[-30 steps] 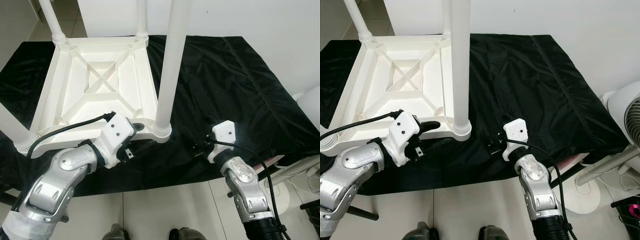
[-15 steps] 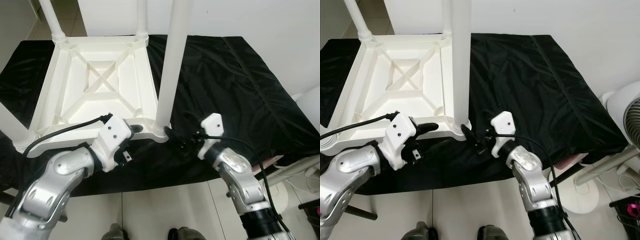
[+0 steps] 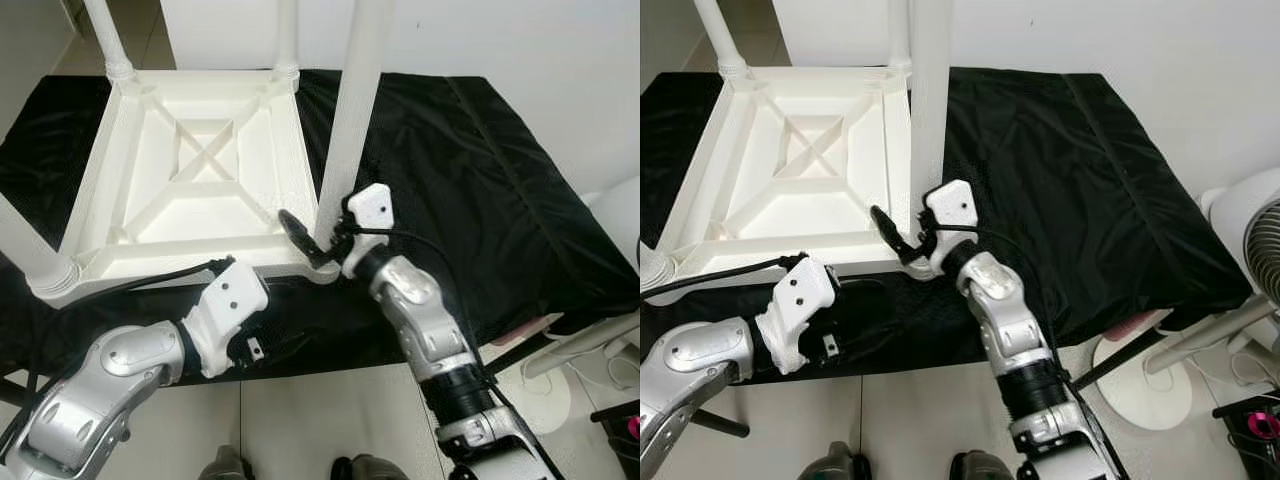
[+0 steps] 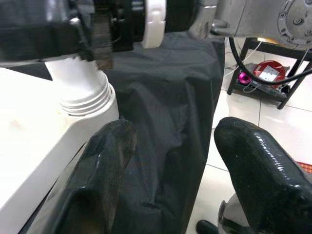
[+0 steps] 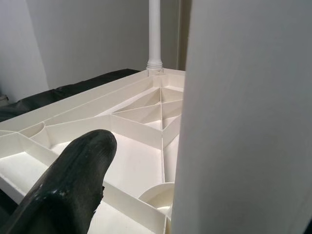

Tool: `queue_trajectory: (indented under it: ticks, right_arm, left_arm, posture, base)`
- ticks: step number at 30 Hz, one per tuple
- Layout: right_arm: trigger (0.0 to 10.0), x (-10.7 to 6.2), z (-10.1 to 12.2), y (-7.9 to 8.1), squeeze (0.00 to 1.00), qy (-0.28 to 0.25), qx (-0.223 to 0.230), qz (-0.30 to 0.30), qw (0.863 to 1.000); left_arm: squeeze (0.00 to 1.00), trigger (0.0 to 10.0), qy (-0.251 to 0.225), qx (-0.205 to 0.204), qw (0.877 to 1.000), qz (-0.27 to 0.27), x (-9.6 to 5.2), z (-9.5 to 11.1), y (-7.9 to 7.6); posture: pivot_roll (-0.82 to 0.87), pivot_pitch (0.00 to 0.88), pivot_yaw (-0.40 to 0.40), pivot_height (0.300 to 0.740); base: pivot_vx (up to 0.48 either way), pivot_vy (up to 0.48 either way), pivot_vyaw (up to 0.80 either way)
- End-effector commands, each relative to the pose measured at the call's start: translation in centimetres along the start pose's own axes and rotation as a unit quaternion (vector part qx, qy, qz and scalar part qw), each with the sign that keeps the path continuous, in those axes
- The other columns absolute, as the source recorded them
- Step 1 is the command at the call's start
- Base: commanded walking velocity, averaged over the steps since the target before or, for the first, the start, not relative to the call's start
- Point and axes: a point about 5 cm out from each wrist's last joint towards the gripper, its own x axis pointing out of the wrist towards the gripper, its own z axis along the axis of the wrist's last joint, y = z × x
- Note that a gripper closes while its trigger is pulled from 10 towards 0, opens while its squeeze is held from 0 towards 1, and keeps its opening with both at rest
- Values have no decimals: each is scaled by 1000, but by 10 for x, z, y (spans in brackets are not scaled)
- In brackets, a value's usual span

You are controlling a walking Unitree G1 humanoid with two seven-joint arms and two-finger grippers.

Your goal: Building children table

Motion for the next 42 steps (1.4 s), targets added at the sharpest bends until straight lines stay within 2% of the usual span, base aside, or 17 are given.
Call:
queue_trajectory:
  ticks: [1, 14, 15, 16, 17, 18, 19, 26, 27, 30, 32, 33, 34, 35, 38, 39, 42]
  right_arm:
    - [10000, 5, 2, 2, 0, -7, -6, -8, 1000]
    - [10000, 13, 24, 0, 0, -38, -63, -128, 989]
    - [4078, 13, 25, 0, 0, -37, -63, -130, 989]
    - [4078, 13, 25, 0, 0, -37, -63, -130, 989]
    - [0, 12, 25, 0, 0, -34, -57, -133, 989]
    - [0, 12, 25, 0, 0, -33, -55, -134, 989]
    - [10000, 12, 26, -1, 0, -34, -55, -139, 988]
    - [10000, 13, 32, -1, 0, -40, -48, -154, 986]
    - [2784, 13, 31, 0, 0, -39, -41, -154, 986]
    - [2078, 13, 30, 1, 0, -33, -29, -155, 987]
    - [3137, 13, 29, 1, 0, -31, -27, -158, 987]
    - [6314, 14, 28, 0, 0, -28, -24, -162, 986]
    - [6314, 14, 28, 0, 0, -28, -24, -162, 986]
    - [0, 14, 27, 1, 0, -26, -15, -162, 986]
    - [784, 14, 27, 0, 0, -25, -11, -167, 986]
    - [10000, 14, 27, 0, 0, -23, -6, -168, 986]
    - [10000, 14, 27, 0, 0, -20, 0, -169, 985]
  left_arm:
    - [0, 10000, -1, 3, 1000, -23, 2, 3, -5]
    - [0, 10000, -3, -1, 1000, -24, 5, 3, -11]
    - [0, 10000, -3, -1, 1000, -24, 5, 3, -11]
    - [0, 10000, -3, -1, 1000, -24, 5, 3, -11]
    - [0, 10000, -4, 0, 1000, -27, 5, 3, -12]
    - [0, 10000, -4, 0, 1000, -28, 5, 3, -12]
    - [0, 10000, -5, 0, 1000, -29, 6, 4, -12]
    - [0, 10000, -5, 1, 999, -32, 6, 4, -13]
    - [0, 10000, -5, 1, 999, -33, 6, 4, -14]
    - [0, 10000, -4, 0, 999, -34, 6, 4, -14]
    - [0, 10000, -4, 0, 999, -34, 7, 4, -14]
    - [0, 10000, -4, 0, 999, -34, 7, 4, -14]
    - [0, 10000, -4, 0, 999, -34, 7, 4, -14]
    - [0, 10000, -5, 0, 999, -34, 7, 4, -13]
    - [0, 10000, -6, 1, 999, -34, 7, 4, -13]
    - [0, 10000, -7, 0, 999, -33, 8, 5, -13]
    - [0, 10000, -8, 1, 999, -33, 9, 5, -13]
  posture:
    - [-23, 59, -38, 740]
    - [-25, 55, -39, 740]
    - [-25, 55, -39, 740]
    - [-25, 55, -39, 740]
    - [-27, 53, -38, 740]
    - [-27, 53, -38, 740]
    - [-28, 51, -39, 740]
    - [-28, 50, -37, 740]
    - [-28, 49, -37, 740]
    - [-28, 47, -38, 740]
    - [-28, 47, -38, 740]
    - [-28, 47, -38, 740]
    - [-28, 47, -38, 740]
    - [-28, 46, -40, 740]
    - [-28, 45, -40, 740]
    - [-29, 46, -41, 740]
    - [-29, 46, -41, 740]
  base:
    - [0, 0, 0]
    - [0, 0, 0]
    - [0, 0, 0]
    - [0, 0, 0]
    - [0, 0, 0]
    - [0, 0, 0]
    - [0, 0, 0]
    - [0, 0, 0]
    - [0, 0, 0]
    - [0, 0, 0]
    - [0, 0, 0]
    - [0, 0, 0]
    - [0, 0, 0]
    - [0, 0, 0]
    - [0, 0, 0]
    - [0, 0, 0]
    - [0, 0, 0]
